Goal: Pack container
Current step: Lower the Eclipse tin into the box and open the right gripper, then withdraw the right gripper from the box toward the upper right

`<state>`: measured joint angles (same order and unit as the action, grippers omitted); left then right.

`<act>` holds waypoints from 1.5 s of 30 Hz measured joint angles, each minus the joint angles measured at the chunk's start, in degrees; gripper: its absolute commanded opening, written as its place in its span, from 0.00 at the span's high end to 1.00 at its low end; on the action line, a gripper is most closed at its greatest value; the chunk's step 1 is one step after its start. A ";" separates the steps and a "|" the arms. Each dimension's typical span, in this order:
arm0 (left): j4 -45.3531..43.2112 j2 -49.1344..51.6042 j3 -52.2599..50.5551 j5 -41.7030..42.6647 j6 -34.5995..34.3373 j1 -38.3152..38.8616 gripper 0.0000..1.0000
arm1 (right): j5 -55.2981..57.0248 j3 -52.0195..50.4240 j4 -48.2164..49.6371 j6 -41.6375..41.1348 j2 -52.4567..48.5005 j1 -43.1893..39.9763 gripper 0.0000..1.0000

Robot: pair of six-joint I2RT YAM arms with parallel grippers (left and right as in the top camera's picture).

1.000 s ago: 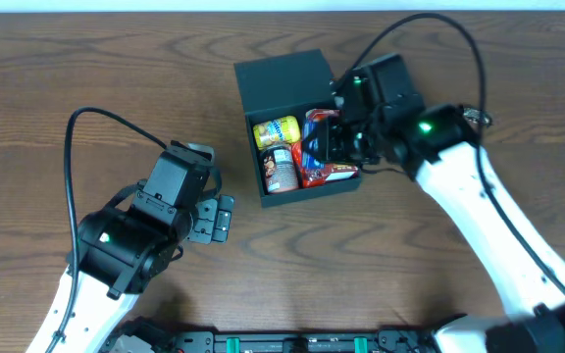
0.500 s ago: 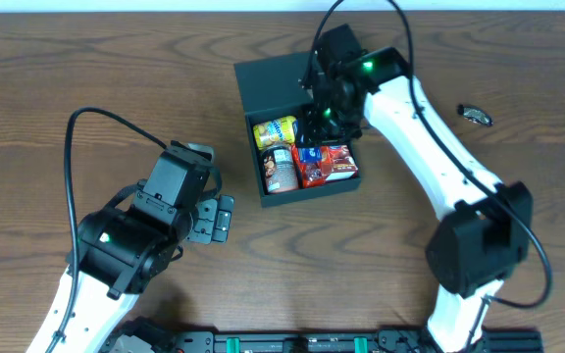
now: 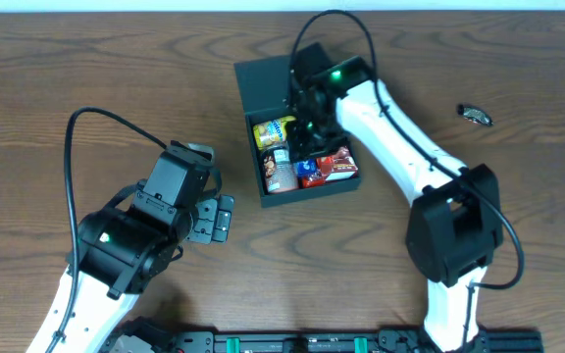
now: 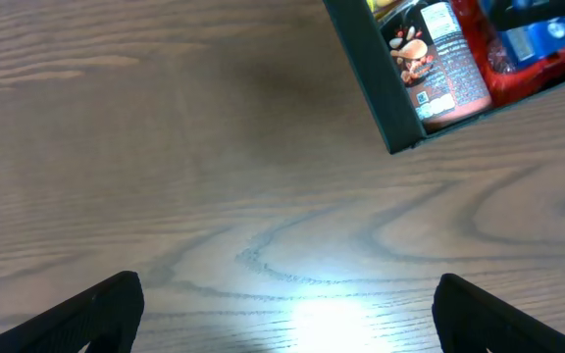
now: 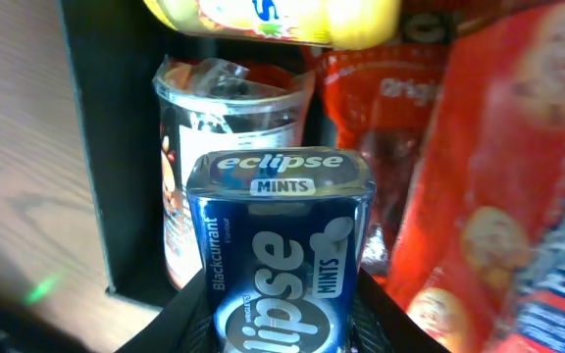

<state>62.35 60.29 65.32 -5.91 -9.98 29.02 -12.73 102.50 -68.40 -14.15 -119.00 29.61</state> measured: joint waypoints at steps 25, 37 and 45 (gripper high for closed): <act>-0.02 0.00 0.00 1.05 0.00 0.00 0.05 | 4.98 -7.61 10.45 -5.46 0.61 1.92 0.15; 0.04 0.04 0.00 1.05 0.00 0.00 0.05 | 3.69 -1.36 2.99 -5.73 4.42 2.01 0.01; 0.44 0.04 0.00 1.51 0.00 0.00 0.05 | 7.61 2.99 -3.04 -4.74 20.33 -2.82 0.01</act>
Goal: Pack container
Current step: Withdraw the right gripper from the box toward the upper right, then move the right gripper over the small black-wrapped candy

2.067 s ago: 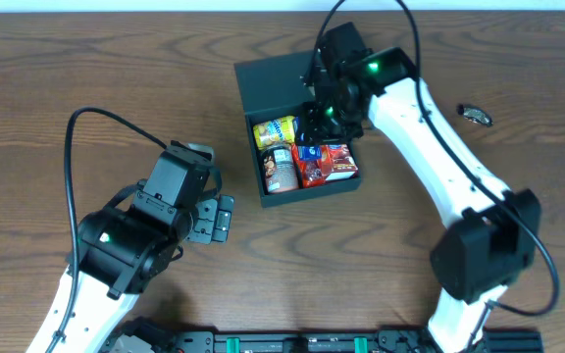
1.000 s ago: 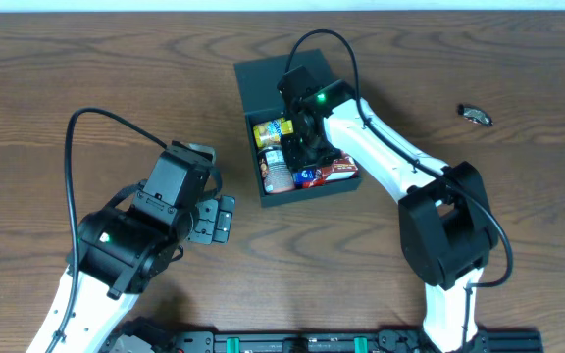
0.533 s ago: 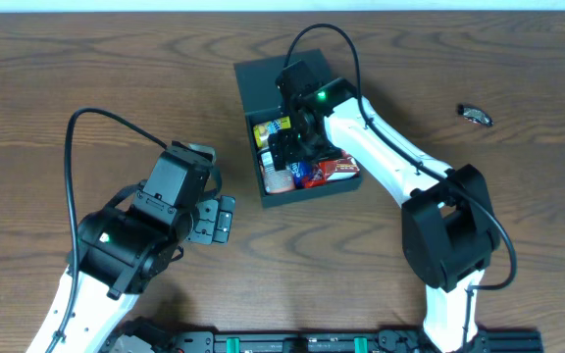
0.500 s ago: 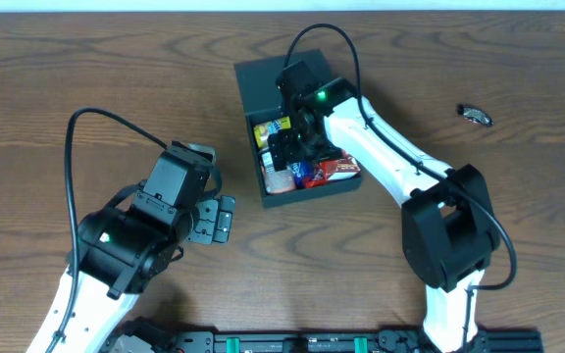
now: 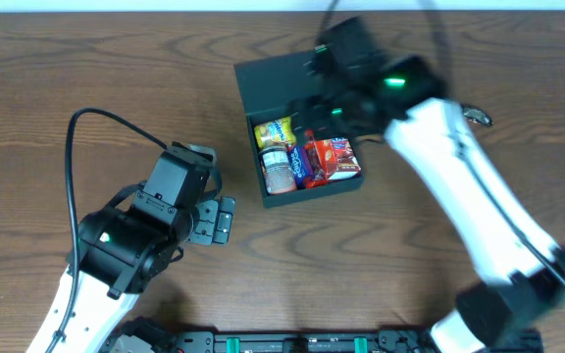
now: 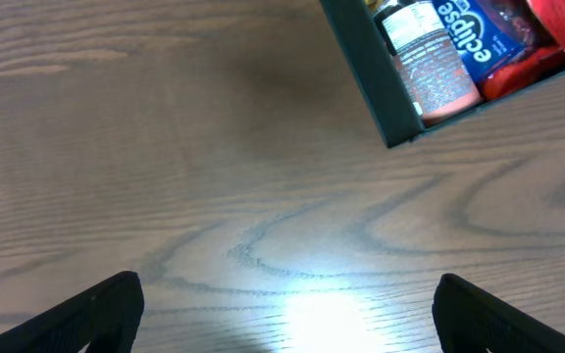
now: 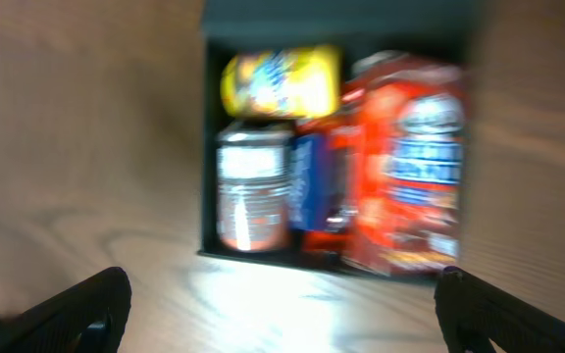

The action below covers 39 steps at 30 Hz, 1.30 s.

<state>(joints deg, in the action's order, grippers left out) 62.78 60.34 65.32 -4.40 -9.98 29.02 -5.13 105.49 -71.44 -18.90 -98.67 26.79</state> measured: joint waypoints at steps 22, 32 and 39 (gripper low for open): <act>-0.20 0.00 0.00 1.14 0.83 0.00 0.05 | 1.40 4.35 0.28 38.91 -6.08 -34.99 0.01; -0.20 0.00 0.00 1.27 0.83 0.00 0.05 | 1.62 16.28 3.65 37.11 -30.67 -41.70 0.01; -0.17 0.00 0.00 1.27 0.83 0.00 0.05 | 2.58 16.28 1.51 38.05 -36.50 -45.20 0.01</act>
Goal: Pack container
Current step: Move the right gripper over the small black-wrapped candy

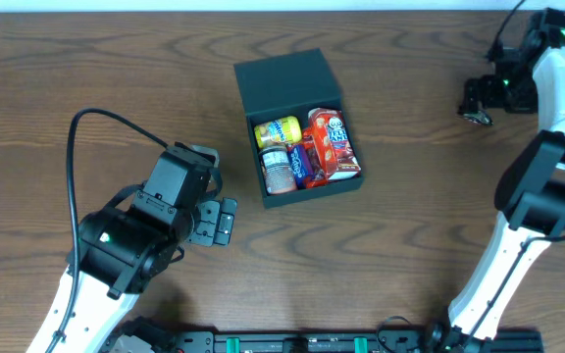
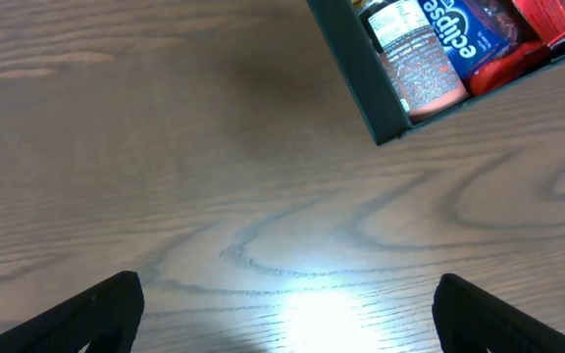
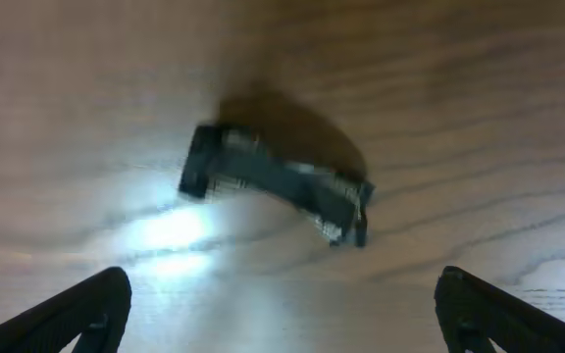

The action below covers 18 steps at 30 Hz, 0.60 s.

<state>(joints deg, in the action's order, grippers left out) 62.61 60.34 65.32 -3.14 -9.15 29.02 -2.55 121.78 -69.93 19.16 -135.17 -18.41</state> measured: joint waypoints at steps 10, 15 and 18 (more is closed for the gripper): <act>-0.76 0.00 0.00 0.37 0.00 0.00 0.05 | -3.58 0.11 1.22 13.18 0.02 0.81 0.01; -0.76 0.00 0.00 1.18 0.00 0.00 0.05 | -5.35 0.11 3.45 16.59 0.02 0.79 0.01; -0.76 0.00 0.00 1.29 0.00 0.00 0.05 | -6.23 0.11 4.48 17.81 0.02 0.68 0.01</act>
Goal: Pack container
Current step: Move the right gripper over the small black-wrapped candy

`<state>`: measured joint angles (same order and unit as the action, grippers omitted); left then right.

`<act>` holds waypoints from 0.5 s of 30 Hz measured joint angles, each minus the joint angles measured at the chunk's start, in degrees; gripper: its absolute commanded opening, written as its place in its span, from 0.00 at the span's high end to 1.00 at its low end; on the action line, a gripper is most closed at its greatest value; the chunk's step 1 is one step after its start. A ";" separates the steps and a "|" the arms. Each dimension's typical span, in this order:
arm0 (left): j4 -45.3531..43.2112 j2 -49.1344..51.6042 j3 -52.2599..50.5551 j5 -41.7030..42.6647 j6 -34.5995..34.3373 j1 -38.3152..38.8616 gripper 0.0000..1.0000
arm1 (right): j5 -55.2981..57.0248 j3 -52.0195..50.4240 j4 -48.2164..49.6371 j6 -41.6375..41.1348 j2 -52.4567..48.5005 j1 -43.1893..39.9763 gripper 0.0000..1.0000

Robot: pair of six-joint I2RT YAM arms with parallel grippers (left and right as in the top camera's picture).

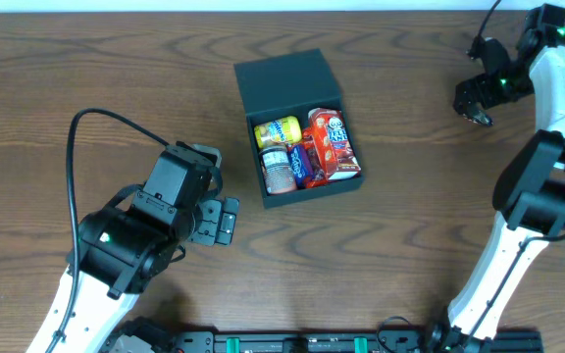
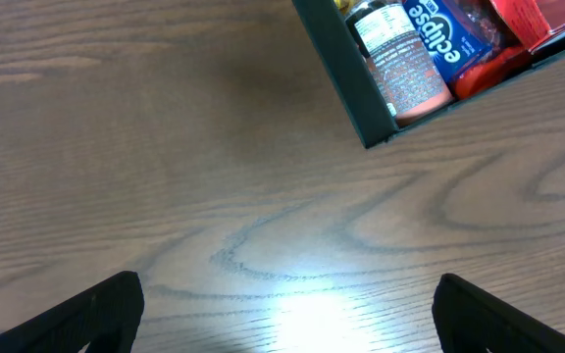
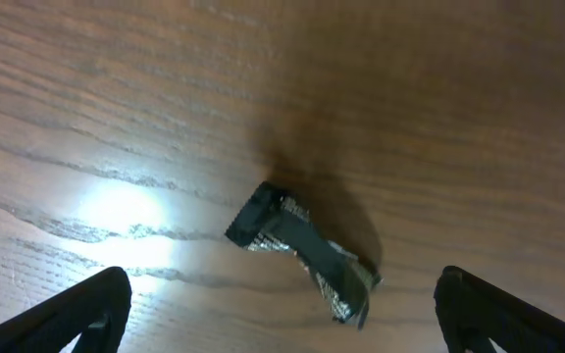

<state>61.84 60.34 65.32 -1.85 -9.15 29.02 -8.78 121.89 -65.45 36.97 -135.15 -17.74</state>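
The dark box [image 1: 281,78] sits mid-table, holding a yellow packet [image 1: 276,130], a brown-labelled jar [image 1: 281,171], a blue Eclipse mints tin [image 1: 302,165] and red snack packs [image 1: 332,145]. Its corner shows in the left wrist view [image 2: 381,137]. A small dark foil wrapper [image 3: 302,253] lies on the wood at the far right [image 1: 479,119]. My right gripper [image 3: 282,319] hovers over it, open, the wrapper lying between the spread fingers. My left gripper [image 2: 282,314] is open over bare wood, left of the box.
The box's closed dark lid half [image 1: 287,74] lies toward the far side. The left arm's black body [image 1: 155,226] and cable stand at the lower left. The right arm [image 1: 547,127] runs along the table's right edge.
My right gripper has shifted slightly over the wrapper, which now lies lower and at a different angle in the wrist view. The left gripper drifted a little; the box corner sits further left in its view.
My right gripper was shut on the Eclipse mints tin over the open box. Then the tin lay in the box between jar and red packs, and the gripper was open above it. After that the right arm was at the far right over the foil wrapper, where it stays.
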 measured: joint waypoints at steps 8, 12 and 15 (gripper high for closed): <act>-0.02 0.00 0.00 0.13 0.00 0.00 0.05 | -2.01 0.07 0.44 1.14 -1.55 -1.25 0.01; -0.02 0.00 0.00 0.17 0.00 0.00 0.05 | -2.25 0.11 0.68 1.18 -4.37 -1.75 0.01; -0.04 0.00 0.00 0.17 0.00 0.00 0.05 | -2.32 0.11 0.85 1.18 -6.67 -1.75 0.01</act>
<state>61.80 60.34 65.32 -1.67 -9.15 29.02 -11.09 121.99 -64.60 38.15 -141.82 -19.49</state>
